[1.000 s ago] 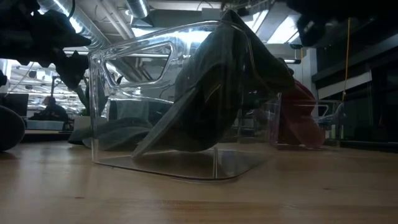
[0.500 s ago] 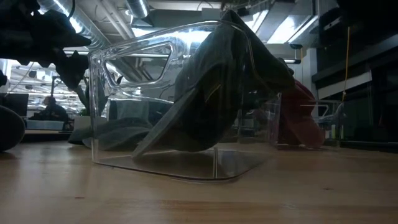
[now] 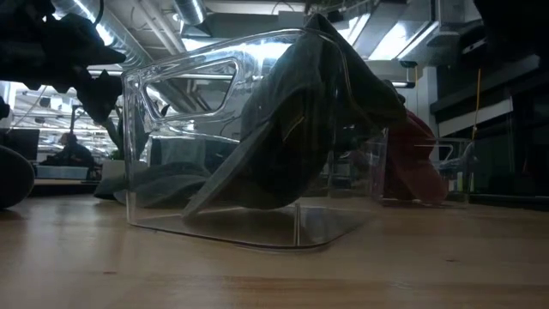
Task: Pick & Place hat
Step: Put the black cap into the bottom transparent bin
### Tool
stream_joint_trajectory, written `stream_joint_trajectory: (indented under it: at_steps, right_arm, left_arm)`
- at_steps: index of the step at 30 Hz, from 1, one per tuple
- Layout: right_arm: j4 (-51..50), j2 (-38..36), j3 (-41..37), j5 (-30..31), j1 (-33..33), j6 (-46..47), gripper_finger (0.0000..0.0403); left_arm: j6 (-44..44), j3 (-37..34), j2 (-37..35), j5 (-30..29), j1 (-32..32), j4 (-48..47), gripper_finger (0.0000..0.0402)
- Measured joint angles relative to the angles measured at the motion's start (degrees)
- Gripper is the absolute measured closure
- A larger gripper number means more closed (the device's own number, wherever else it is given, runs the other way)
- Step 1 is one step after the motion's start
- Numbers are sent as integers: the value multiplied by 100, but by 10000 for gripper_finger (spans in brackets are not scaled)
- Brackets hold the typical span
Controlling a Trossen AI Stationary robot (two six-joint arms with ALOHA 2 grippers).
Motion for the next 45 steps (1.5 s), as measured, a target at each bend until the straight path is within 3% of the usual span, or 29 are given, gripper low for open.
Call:
stream_joint_trajectory:
  at_steps: [5,12,20,26,45]
  right_arm:
    - [-293,-495,-103,-348,-12,-116,366]
    - [-1337,-1385,-94,-352,-196,-505,366]
    - [-1628,-1379,-92,46,-236,-769,366]
    - [-2648,-1381,-89,-216,-234,-820,366]
    - [-2684,-1169,-87,-352,-485,-367,366]
  left_arm:
    - [1,-2,0,1,-1,0,192]
    - [0,0,0,0,-1,0,192]
    - [0,0,0,2,-2,2,192]
    - [1,0,0,2,-2,2,192]
    - [2,-2,0,0,-2,2,192]
